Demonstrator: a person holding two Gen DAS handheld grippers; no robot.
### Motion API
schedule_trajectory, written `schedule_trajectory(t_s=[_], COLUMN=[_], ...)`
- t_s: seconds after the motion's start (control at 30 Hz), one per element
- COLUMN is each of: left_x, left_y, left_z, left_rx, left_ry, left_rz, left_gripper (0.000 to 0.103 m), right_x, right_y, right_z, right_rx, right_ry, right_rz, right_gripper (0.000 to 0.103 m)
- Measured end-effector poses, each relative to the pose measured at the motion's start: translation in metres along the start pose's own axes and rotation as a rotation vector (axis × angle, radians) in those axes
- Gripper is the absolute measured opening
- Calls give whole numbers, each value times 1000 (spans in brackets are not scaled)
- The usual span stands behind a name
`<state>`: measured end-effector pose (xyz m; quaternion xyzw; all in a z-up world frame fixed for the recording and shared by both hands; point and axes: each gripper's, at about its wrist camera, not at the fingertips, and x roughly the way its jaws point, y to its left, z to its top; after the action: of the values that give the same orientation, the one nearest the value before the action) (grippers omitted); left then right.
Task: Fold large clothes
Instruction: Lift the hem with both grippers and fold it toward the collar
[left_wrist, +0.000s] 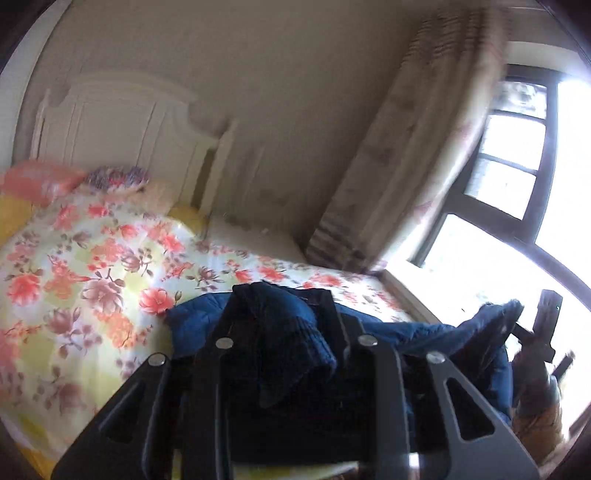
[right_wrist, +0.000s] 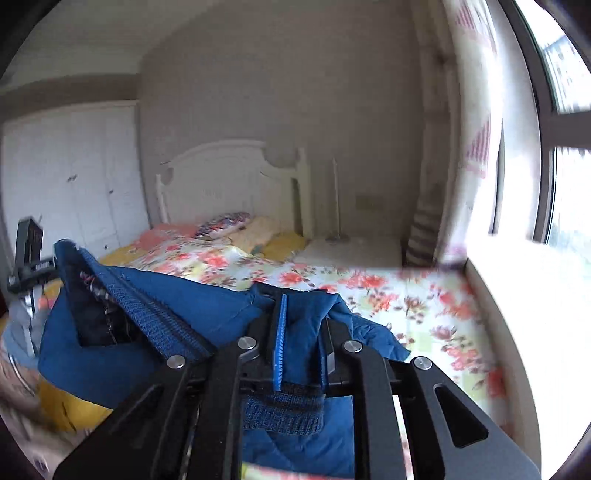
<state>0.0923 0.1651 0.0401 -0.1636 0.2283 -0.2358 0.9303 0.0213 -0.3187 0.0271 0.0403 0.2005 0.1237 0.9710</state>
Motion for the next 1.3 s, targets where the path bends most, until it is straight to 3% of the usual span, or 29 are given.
schedule_trajectory(t_s=[0.07, 0.1, 0.17, 0.2, 0.23, 0.3, 0.37, 0.43, 0.53, 0.77, 0.8, 0.87, 0.9, 0.93, 1.0, 1.1, 1.2, 1.3], left_x=[53, 90, 126, 134, 140, 151, 161, 172, 195, 245, 252, 259, 258, 254, 229, 191, 181, 211], left_y=[24, 41, 72, 83, 97, 124, 140, 144, 146, 129, 123, 115, 111, 111, 108, 96, 77, 76], left_z=[28, 45, 59, 64, 66, 67, 61, 51, 26, -7, -11, -19, -24, -25, -21, -4, 30, 63], left_rx=[-130, -184, -248, -255, -263, -303, -284, -223, -150, 2, 27, 83, 113, 120, 113, 111, 125, 87], left_ry=[79, 136, 145, 123, 102, 99, 128, 174, 283, 466, 493, 504, 491, 476, 386, 291, 253, 292], left_rz=[0, 32, 119, 174, 220, 242, 283, 301, 270, 187, 171, 188, 219, 234, 224, 174, 162, 198], left_gripper=[42, 49, 59, 66, 73, 75, 75, 76, 77, 82, 82, 71, 38, 14, 6, 5, 5, 5], right_x=[55, 82, 113, 119, 120, 117, 120, 137, 162, 218, 228, 242, 242, 238, 213, 167, 147, 161], right_y=[-33, -55, -86, -95, -103, -129, -139, -142, -136, -104, -101, -97, -93, -89, -79, -76, -74, -79], right_z=[20, 26, 30, 30, 29, 25, 20, 11, -16, -29, -30, -40, -44, -45, -45, -32, 2, 34], right_rx=[113, 190, 283, 309, 332, 415, 383, 305, 241, 93, 67, 37, 7, -24, -91, -56, -52, -30], right_ry=[107, 157, 194, 168, 142, 86, 85, 163, 280, 422, 448, 484, 476, 451, 355, 241, 167, 157], right_rz=[32, 46, 42, 35, 45, 101, 52, -17, -33, -7, -8, 2, -6, -19, -83, -86, -111, -141], right_gripper=[16, 19, 23, 39, 61, 92, 92, 92, 92, 91, 89, 61, 38, 21, 12, 9, 8, 8])
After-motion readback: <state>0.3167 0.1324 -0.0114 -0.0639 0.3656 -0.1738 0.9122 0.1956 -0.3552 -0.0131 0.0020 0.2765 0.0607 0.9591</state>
